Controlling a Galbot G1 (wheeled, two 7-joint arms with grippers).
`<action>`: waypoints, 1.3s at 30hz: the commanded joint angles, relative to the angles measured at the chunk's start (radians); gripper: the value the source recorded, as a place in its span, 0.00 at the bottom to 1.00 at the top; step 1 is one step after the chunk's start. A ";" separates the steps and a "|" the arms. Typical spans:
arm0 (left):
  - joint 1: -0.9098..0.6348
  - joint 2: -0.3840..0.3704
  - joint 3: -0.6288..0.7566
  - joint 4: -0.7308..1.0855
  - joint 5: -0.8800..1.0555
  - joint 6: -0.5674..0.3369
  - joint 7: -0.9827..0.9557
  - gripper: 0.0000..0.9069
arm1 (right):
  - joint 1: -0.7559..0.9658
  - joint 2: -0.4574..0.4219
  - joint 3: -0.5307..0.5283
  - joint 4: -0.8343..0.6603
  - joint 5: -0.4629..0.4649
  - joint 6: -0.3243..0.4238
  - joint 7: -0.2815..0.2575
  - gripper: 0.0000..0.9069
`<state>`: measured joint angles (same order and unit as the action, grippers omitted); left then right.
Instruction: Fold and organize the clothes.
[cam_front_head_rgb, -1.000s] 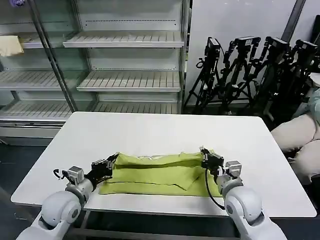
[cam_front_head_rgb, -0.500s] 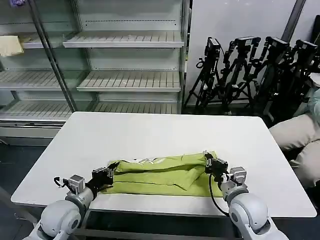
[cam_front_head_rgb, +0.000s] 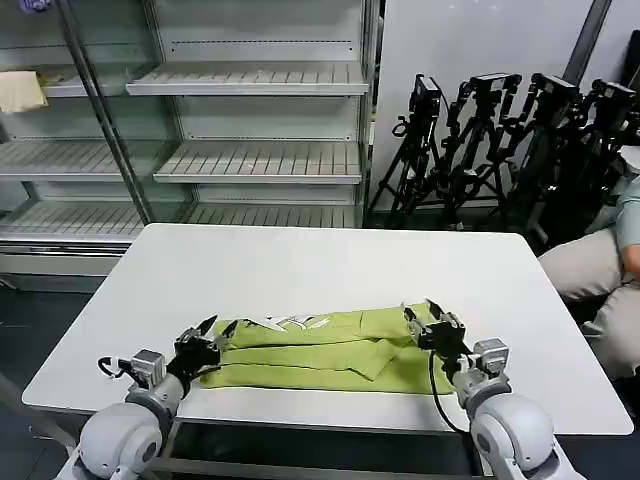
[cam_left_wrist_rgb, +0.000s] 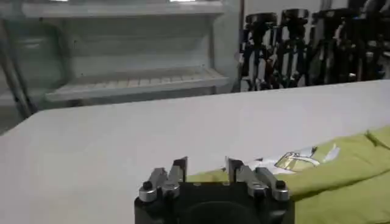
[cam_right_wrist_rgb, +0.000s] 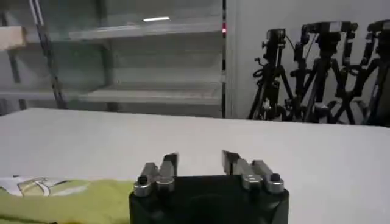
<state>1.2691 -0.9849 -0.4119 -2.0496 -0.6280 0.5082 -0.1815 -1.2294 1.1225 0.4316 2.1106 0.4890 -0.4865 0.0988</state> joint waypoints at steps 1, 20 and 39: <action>0.004 -0.035 0.025 -0.024 -0.192 0.067 -0.273 1.00 | -0.048 0.002 0.045 0.031 -0.014 0.018 -0.023 1.00; -0.001 -0.049 0.032 0.009 -0.347 0.066 -0.322 0.01 | -0.059 0.033 0.037 0.036 -0.056 0.020 -0.024 1.00; -0.006 -0.058 0.035 -0.011 -0.227 0.004 -0.267 0.01 | -0.064 0.037 0.024 0.028 -0.072 0.023 -0.022 1.00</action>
<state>1.2710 -1.0488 -0.3669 -2.0610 -0.9276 0.5450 -0.4676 -1.2914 1.1598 0.4575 2.1372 0.4178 -0.4644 0.0760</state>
